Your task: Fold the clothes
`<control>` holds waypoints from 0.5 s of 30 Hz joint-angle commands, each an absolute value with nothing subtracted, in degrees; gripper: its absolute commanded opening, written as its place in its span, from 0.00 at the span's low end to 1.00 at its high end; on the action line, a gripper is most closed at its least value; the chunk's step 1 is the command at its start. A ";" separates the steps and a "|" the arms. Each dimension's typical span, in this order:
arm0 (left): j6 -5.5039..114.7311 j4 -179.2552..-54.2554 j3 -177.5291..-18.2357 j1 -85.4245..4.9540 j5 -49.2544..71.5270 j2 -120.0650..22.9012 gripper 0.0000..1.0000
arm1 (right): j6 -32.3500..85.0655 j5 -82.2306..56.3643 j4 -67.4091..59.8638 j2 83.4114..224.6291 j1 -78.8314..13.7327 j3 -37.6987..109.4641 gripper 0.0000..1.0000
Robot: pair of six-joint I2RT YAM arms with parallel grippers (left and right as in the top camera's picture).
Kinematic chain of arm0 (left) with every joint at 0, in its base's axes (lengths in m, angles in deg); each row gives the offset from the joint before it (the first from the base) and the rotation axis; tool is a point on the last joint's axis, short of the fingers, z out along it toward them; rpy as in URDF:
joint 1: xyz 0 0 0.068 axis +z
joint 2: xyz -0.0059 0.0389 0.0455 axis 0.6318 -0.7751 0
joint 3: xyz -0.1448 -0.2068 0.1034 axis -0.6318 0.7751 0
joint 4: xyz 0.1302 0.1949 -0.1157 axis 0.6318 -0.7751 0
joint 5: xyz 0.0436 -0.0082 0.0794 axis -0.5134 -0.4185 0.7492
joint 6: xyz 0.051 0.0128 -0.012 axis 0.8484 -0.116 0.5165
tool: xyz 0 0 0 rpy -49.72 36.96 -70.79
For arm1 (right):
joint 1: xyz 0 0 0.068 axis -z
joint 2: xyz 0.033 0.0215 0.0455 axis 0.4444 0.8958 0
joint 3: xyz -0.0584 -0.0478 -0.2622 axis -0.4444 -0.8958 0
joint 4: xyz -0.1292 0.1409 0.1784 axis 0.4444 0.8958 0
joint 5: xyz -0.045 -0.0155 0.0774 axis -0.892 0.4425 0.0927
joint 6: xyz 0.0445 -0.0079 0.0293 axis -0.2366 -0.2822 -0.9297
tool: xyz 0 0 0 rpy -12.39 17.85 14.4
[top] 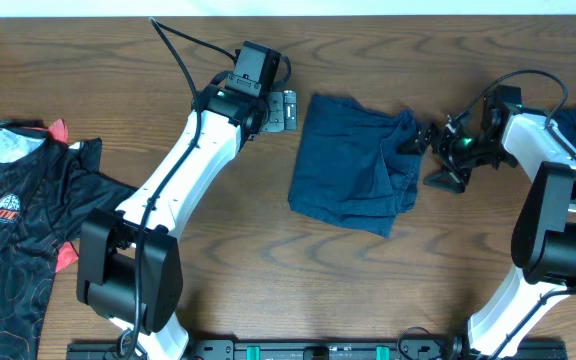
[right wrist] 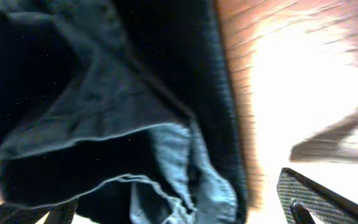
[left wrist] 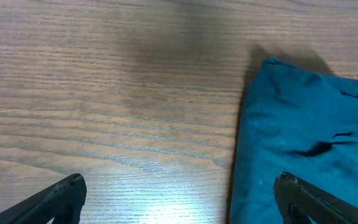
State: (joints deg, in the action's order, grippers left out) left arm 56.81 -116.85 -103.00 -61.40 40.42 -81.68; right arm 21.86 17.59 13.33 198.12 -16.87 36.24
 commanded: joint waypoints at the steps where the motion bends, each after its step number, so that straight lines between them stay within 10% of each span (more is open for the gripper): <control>1: 57.16 -117.01 -103.00 -61.12 40.25 -81.77 0.98 | 23.12 15.05 12.54 197.94 -17.24 36.79 0.99; 15: 57.18 -117.23 -103.00 -61.12 39.57 -81.77 0.98 | 21.81 29.92 4.48 197.37 -18.53 38.54 0.99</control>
